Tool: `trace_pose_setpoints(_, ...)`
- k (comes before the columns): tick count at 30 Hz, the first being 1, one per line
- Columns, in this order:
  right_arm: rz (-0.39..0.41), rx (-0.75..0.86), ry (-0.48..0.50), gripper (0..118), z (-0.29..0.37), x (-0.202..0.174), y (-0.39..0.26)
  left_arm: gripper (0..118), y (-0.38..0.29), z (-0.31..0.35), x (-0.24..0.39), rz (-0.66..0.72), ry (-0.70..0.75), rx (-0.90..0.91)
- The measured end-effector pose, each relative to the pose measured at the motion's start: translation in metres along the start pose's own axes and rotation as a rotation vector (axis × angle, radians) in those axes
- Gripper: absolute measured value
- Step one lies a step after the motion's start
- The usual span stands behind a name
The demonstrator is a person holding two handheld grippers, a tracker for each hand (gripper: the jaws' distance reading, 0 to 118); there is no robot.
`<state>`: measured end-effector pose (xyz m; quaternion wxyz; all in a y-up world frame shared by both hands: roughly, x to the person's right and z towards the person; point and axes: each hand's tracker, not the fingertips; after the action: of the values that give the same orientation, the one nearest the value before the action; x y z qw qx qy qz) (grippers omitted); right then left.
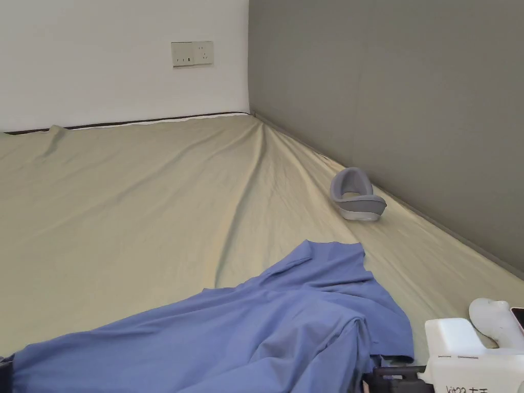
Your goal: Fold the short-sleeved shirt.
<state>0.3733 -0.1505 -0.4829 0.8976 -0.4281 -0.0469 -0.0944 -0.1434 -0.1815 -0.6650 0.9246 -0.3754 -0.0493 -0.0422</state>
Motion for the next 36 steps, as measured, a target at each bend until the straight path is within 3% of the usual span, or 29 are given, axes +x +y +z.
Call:
trace_pose_setpoints(3, -0.001, -0.003, 0.002, 101, -0.014, -0.007, -0.002, 3, -0.003, 0.001, -0.008, 0.043, -0.032, 0.018)
trace_pose_setpoints(4, -0.005, 0.006, 0.023, 86, -0.019, -0.007, -0.003, 3, -0.004, 0.001, -0.01, 0.063, -0.039, 0.025)
trace_pose_setpoints(6, -0.03, 0.02, 0.053, 44, -0.032, -0.008, -0.007, 3, -0.004, 0.002, -0.011, 0.073, -0.044, 0.033)
trace_pose_setpoints(7, -0.021, 0.046, -0.029, 37, -0.035, -0.009, -0.007, 3, -0.003, 0.002, -0.013, 0.086, -0.054, 0.034)
trace_pose_setpoints(8, -0.013, 0.058, 0.011, 16, -0.031, -0.011, -0.007, 3, -0.002, 0.0, -0.017, 0.122, -0.07, 0.038)
trace_pose_setpoints(9, -0.013, 0.1, 0.021, 7, -0.027, -0.013, -0.007, 3, -0.002, 0.0, -0.019, 0.172, -0.076, 0.042)
trace_pose_setpoints(14, 0.02, 0.264, -0.067, 6, 0.002, -0.014, 0.003, 3, 0.0, 0.006, -0.033, 0.45, -0.267, 0.121)
trace_pose_setpoints(18, -0.041, 0.377, -0.028, 6, 0.038, -0.019, 0.023, 3, 0.014, 0.035, -0.036, 0.436, -0.255, 0.193)
trace_pose_setpoints(22, 0.047, 0.495, 0.005, 6, 0.086, -0.032, 0.05, 3, 0.036, 0.096, -0.051, 0.413, -0.27, 0.325)
trace_pose_setpoints(27, 0.075, 0.722, 0.081, 6, 0.182, -0.077, 0.085, 3, 0.061, 0.196, -0.071, 0.497, -0.263, 0.506)
trace_pose_setpoints(29, 0.132, 0.822, 0.039, 6, 0.215, -0.074, 0.102, 3, 0.07, 0.253, -0.074, 0.403, -0.207, 0.619)
trace_pose_setpoints(30, 0.208, 0.897, 0.028, 6, 0.229, -0.076, 0.107, 3, 0.072, 0.276, -0.076, 0.372, -0.171, 0.657)
trace_pose_setpoints(33, 0.168, 0.931, -0.049, 6, 0.268, -0.086, 0.119, 3, 0.073, 0.349, -0.088, 0.361, -0.069, 0.756)
trace_pose_setpoints(36, 0.208, 0.941, -0.132, 6, 0.29, -0.096, 0.125, 3, 0.069, 0.399, -0.088, 0.243, 0.219, 0.795)
